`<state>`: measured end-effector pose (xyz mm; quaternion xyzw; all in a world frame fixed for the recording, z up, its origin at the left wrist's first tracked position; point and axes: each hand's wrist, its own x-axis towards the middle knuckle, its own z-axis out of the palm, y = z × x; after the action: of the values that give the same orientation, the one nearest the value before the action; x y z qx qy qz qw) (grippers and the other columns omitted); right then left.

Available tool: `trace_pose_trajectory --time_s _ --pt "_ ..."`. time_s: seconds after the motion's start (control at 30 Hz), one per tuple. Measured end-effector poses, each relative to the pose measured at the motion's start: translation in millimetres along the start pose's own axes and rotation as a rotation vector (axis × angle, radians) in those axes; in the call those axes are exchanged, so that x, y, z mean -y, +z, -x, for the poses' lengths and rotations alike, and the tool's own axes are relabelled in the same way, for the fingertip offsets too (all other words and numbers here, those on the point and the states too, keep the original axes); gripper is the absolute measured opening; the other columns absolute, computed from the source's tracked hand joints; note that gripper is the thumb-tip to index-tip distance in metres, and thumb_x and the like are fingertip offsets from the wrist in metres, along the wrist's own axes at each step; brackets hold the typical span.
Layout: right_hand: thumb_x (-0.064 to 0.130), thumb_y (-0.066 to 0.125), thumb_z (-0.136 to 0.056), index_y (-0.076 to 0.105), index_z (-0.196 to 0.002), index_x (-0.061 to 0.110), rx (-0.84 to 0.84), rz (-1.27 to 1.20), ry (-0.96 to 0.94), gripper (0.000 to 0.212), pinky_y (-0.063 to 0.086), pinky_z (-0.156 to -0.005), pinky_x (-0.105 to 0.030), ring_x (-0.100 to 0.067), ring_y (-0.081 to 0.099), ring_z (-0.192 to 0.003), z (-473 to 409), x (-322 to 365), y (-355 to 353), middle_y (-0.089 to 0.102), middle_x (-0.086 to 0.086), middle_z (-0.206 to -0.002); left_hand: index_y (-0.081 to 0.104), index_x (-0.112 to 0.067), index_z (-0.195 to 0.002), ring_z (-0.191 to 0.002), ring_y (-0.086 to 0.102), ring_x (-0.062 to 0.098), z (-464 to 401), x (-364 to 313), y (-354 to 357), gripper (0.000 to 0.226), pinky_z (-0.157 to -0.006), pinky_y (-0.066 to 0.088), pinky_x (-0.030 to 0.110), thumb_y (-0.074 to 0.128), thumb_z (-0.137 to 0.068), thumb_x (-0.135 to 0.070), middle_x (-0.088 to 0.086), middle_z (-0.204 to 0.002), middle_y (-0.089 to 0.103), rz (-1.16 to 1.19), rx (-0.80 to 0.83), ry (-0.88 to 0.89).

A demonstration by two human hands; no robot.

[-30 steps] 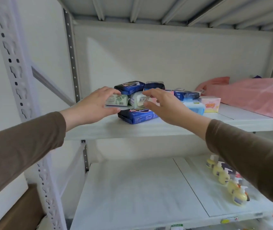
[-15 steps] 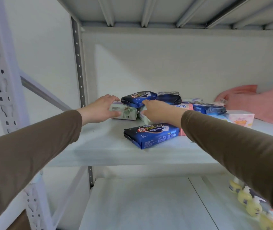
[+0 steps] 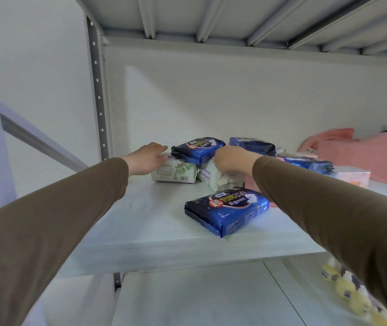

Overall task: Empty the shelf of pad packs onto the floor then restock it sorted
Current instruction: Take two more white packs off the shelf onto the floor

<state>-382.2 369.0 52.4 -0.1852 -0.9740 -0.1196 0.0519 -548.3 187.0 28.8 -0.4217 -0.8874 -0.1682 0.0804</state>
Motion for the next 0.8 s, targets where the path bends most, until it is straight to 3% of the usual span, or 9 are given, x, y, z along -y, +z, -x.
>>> trace_pose_trajectory --time_s 0.07,0.17,0.27,0.37,0.5,0.6,0.73,0.8 --pt "0.0 0.039 -0.097 0.06 -0.122 0.002 0.013 -0.035 0.019 0.032 0.047 -0.099 -0.04 -0.031 0.058 -0.115 -3 1 -3 0.06 -0.014 -0.128 0.037 -0.011 -0.149 -0.143 0.028 0.03 -8 -1 0 0.047 -0.114 0.024 0.036 0.03 -0.107 -0.032 0.011 -0.149 0.038 0.038 0.024 -0.007" --pt "0.011 0.031 -0.105 0.052 -0.135 0.003 0.007 -0.085 0.017 0.037 0.041 -0.098 -0.037 -0.029 0.052 -0.123 -3 2 -4 0.052 -0.013 -0.138 0.052 -0.009 -0.124 -0.121 0.047 0.031 -14 1 0 0.032 -0.095 0.037 0.037 0.031 -0.106 -0.024 0.015 -0.127 0.052 0.091 0.05 -0.015" --pt "0.022 0.035 -0.104 0.043 -0.14 0.008 0.006 -0.137 -0.029 0.039 0.039 -0.096 -0.036 -0.03 0.053 -0.121 -5 -1 -3 0.052 -0.013 -0.139 0.05 -0.016 -0.112 -0.092 0.05 0.024 -11 6 -2 0.023 -0.07 0.036 0.034 0.036 -0.103 -0.033 0.005 -0.103 0.058 0.103 0.042 -0.006" --pt "0.024 0.043 -0.102 0.04 -0.144 0.016 0.015 -0.212 -0.082 0.044 0.039 -0.105 -0.037 -0.027 0.051 -0.125 -4 -6 -4 0.05 -0.008 -0.144 0.046 -0.013 -0.101 -0.076 0.044 0.021 -3 14 -6 0.03 -0.063 0.031 0.034 0.041 -0.102 -0.042 0.003 -0.084 0.052 0.074 0.026 -0.007" --pt "0.021 0.06 -0.095 0.027 -0.154 0.025 -0.011 -0.353 -0.176 0.068 0.04 -0.108 -0.034 -0.024 0.048 -0.128 -2 -10 -5 0.041 -0.005 -0.152 0.049 -0.017 -0.095 -0.074 0.046 0.018 11 28 -22 0.029 -0.062 0.033 0.031 0.053 -0.097 -0.046 0.0 -0.085 0.055 0.065 0.04 -0.001" --pt "0.018 0.069 -0.09 0.02 -0.156 0.028 -0.011 -0.421 -0.227 0.083 0.034 -0.111 -0.035 -0.025 0.041 -0.136 2 -9 -9 0.034 -0.004 -0.156 0.054 -0.021 -0.104 -0.081 0.052 0.013 22 37 -39 0.028 -0.066 0.038 0.028 0.063 -0.092 -0.045 -0.003 -0.096 0.06 0.066 0.123 -0.038" --pt "0.023 0.076 -0.085 0.02 -0.157 0.028 -0.004 -0.412 -0.268 0.091 0.03 -0.113 -0.035 -0.022 0.036 -0.139 4 -5 -12 0.034 0.0 -0.157 0.055 -0.026 -0.121 -0.105 0.057 0.017 35 42 -56 0.043 -0.093 0.048 0.034 0.07 -0.086 -0.046 -0.006 -0.113 0.059 -0.028 0.173 -0.034" --pt "0.025 0.077 -0.084 0.028 -0.154 0.027 -0.008 -0.366 -0.294 0.085 0.035 -0.108 -0.033 -0.023 0.041 -0.134 8 -3 -15 0.041 0.001 -0.15 0.061 -0.026 -0.119 -0.103 0.059 0.022 41 43 -61 0.042 -0.094 0.047 0.038 0.07 -0.085 -0.049 -0.003 -0.108 0.061 -0.068 0.188 -0.001"
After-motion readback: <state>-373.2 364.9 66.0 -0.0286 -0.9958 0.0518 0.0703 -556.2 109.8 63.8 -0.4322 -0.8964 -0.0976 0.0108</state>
